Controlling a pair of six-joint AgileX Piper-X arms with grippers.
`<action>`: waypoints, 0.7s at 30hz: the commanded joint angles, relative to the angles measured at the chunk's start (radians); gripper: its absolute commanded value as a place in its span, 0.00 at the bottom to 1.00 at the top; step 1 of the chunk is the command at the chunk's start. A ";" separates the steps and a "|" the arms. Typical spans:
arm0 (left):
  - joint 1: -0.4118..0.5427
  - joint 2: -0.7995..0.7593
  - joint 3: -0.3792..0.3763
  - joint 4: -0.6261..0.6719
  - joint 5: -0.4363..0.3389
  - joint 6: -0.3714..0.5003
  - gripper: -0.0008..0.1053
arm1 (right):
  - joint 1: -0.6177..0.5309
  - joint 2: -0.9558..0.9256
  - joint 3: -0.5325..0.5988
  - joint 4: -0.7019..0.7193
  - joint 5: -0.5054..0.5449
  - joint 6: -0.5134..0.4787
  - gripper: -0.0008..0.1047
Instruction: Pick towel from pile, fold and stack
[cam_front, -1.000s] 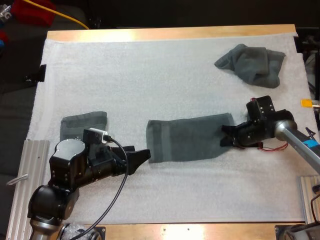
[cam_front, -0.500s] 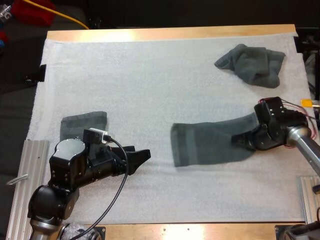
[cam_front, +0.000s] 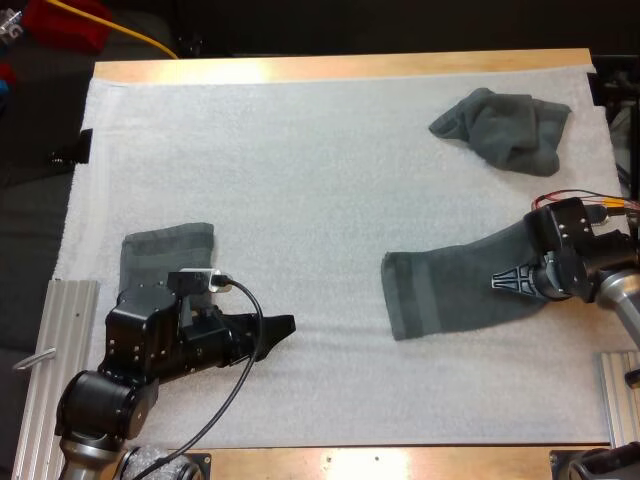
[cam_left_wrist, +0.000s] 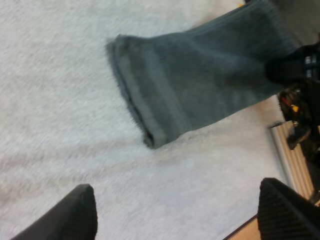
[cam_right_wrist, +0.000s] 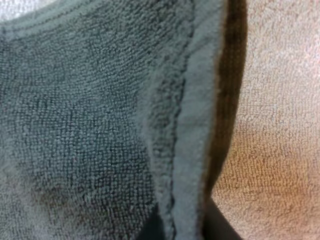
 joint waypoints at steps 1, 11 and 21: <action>-0.004 -0.003 -0.006 0.023 -0.027 -0.008 0.62 | 0.010 -0.009 -0.005 0.004 0.012 -0.009 0.01; -0.004 -0.003 -0.006 0.052 -0.037 0.014 0.62 | 0.200 -0.009 -0.008 -0.015 -0.002 0.030 0.01; -0.004 -0.003 -0.006 0.052 -0.031 0.014 0.62 | 0.297 0.116 -0.008 -0.124 -0.225 0.235 0.01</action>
